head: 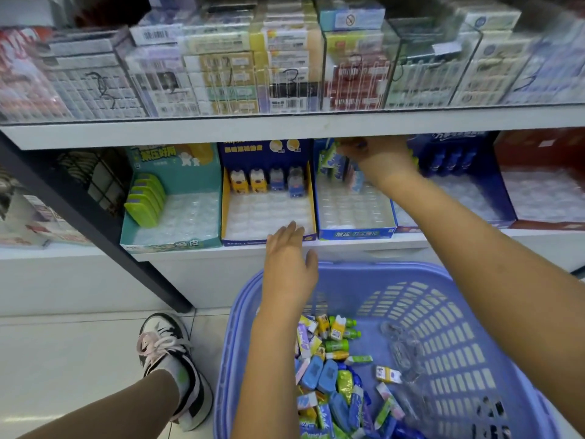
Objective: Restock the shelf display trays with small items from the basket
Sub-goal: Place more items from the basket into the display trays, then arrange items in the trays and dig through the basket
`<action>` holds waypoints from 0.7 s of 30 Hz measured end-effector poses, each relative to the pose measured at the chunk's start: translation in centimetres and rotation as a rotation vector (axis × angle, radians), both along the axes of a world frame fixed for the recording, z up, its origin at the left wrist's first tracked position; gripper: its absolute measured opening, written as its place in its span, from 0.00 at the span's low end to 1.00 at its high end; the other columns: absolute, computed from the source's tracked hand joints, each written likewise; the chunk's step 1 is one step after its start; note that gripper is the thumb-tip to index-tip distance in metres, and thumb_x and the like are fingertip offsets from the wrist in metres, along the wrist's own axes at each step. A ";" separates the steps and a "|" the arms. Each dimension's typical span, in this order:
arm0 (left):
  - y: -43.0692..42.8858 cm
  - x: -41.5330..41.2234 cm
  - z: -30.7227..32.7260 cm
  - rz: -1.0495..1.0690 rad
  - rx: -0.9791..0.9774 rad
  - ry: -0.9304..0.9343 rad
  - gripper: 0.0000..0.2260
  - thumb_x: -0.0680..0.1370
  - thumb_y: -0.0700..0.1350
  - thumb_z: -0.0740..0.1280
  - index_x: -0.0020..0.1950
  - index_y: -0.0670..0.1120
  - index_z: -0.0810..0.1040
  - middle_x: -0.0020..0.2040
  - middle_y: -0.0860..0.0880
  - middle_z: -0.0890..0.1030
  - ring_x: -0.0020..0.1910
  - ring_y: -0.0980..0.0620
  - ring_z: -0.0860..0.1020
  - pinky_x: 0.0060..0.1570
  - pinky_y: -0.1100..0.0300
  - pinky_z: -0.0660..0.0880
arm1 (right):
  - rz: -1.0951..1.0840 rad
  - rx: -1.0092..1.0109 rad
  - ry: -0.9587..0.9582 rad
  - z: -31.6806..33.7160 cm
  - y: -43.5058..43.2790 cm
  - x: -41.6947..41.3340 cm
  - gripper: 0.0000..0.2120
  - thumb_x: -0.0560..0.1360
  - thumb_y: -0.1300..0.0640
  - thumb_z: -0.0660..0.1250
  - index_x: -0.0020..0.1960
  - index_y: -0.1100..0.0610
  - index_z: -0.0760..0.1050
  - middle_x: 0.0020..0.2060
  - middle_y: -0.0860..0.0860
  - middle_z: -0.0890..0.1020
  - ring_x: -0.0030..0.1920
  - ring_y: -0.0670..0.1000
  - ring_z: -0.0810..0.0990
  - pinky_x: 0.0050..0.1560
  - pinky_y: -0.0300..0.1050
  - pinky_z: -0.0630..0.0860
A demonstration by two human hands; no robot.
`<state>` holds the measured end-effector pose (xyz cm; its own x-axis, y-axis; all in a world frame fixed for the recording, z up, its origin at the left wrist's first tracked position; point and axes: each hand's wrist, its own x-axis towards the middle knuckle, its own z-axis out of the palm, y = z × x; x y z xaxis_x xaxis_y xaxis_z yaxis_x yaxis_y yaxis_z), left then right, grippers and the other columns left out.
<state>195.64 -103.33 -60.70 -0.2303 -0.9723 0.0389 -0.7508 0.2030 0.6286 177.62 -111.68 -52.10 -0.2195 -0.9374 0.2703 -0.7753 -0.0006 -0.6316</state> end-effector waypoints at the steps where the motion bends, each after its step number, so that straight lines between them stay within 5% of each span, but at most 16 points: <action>1: 0.0 0.0 -0.2 -0.003 -0.003 -0.017 0.22 0.81 0.45 0.59 0.75 0.43 0.63 0.77 0.48 0.59 0.76 0.51 0.54 0.73 0.62 0.44 | 0.038 0.044 0.011 -0.2 -0.7 0.1 0.12 0.77 0.56 0.65 0.56 0.62 0.76 0.53 0.58 0.80 0.56 0.56 0.77 0.56 0.44 0.70; 6: -0.1 0.0 -0.1 0.015 0.013 0.023 0.22 0.81 0.46 0.60 0.74 0.44 0.64 0.77 0.49 0.59 0.76 0.51 0.54 0.73 0.61 0.45 | 0.155 0.211 0.134 -0.7 -3.1 0.1 0.12 0.79 0.56 0.61 0.59 0.57 0.76 0.59 0.56 0.79 0.59 0.56 0.75 0.60 0.46 0.70; 13: -0.2 0.0 -0.4 0.013 0.014 0.036 0.22 0.80 0.46 0.60 0.75 0.44 0.64 0.77 0.50 0.59 0.76 0.51 0.54 0.71 0.65 0.43 | 0.185 0.343 0.197 -1.6 -4.5 0.2 0.12 0.79 0.58 0.59 0.58 0.56 0.78 0.52 0.56 0.81 0.42 0.53 0.76 0.48 0.44 0.74; 21: 0.1 0.1 0.4 -0.018 0.020 0.088 0.21 0.81 0.44 0.60 0.74 0.44 0.65 0.76 0.49 0.61 0.76 0.52 0.56 0.73 0.63 0.49 | 0.151 0.305 0.196 -0.8 -3.7 0.9 0.13 0.78 0.62 0.61 0.59 0.65 0.76 0.57 0.59 0.80 0.54 0.59 0.79 0.56 0.49 0.75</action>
<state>195.76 -103.19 -60.34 -0.2447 -0.9687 0.0404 -0.6890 0.2031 0.6958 178.51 -115.35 -52.94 -0.0446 -0.9990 -0.0029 -0.8867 0.0409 -0.4605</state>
